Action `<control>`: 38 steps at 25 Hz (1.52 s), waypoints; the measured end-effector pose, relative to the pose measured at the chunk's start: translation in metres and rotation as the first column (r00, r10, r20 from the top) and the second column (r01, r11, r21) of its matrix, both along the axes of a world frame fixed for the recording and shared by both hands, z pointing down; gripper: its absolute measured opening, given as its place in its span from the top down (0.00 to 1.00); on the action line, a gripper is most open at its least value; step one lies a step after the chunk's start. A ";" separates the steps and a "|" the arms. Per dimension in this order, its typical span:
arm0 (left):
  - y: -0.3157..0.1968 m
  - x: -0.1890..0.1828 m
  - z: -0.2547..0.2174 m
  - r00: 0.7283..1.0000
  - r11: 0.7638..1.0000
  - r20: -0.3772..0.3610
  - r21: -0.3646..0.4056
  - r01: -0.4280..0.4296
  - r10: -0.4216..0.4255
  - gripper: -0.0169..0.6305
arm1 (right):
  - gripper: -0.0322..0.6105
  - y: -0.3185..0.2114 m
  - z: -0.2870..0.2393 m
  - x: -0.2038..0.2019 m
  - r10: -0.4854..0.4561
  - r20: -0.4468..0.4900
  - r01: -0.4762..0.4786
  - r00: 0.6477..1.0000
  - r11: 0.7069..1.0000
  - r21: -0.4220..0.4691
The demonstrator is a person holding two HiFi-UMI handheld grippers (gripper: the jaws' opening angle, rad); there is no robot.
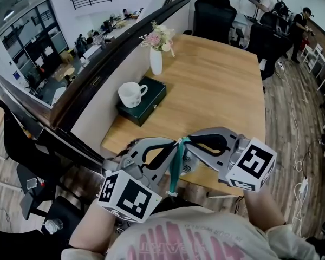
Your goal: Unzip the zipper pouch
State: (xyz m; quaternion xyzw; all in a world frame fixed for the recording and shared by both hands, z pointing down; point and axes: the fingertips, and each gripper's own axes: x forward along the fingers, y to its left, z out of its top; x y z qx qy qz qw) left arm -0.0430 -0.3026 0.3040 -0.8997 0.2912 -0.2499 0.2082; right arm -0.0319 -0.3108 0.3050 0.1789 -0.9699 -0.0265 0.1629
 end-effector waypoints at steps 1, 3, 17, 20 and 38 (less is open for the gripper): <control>-0.001 0.000 0.000 1.000 1.000 -0.006 -0.002 0.002 -0.002 0.97 | 0.90 -0.001 0.000 0.000 0.006 0.003 -0.006 1.000 1.000 -0.006; -0.004 -0.001 0.001 1.000 1.000 -0.016 -0.005 0.008 -0.008 0.97 | 0.90 -0.005 0.001 0.000 0.021 0.010 -0.021 1.000 1.000 -0.019; -0.013 -0.006 0.007 0.999 0.999 -0.044 -0.034 0.027 -0.028 0.97 | 0.90 -0.024 0.006 0.001 0.107 0.055 -0.103 0.993 0.992 -0.078; -0.015 -0.007 0.007 0.998 0.999 -0.056 -0.040 0.027 -0.030 0.97 | 0.90 -0.029 0.004 0.002 0.138 0.084 -0.130 0.987 0.987 -0.095; -0.019 -0.018 0.018 0.997 0.996 -0.065 -0.085 0.039 -0.044 0.97 | 0.90 -0.054 0.012 -0.001 0.248 0.138 -0.223 0.959 0.959 -0.173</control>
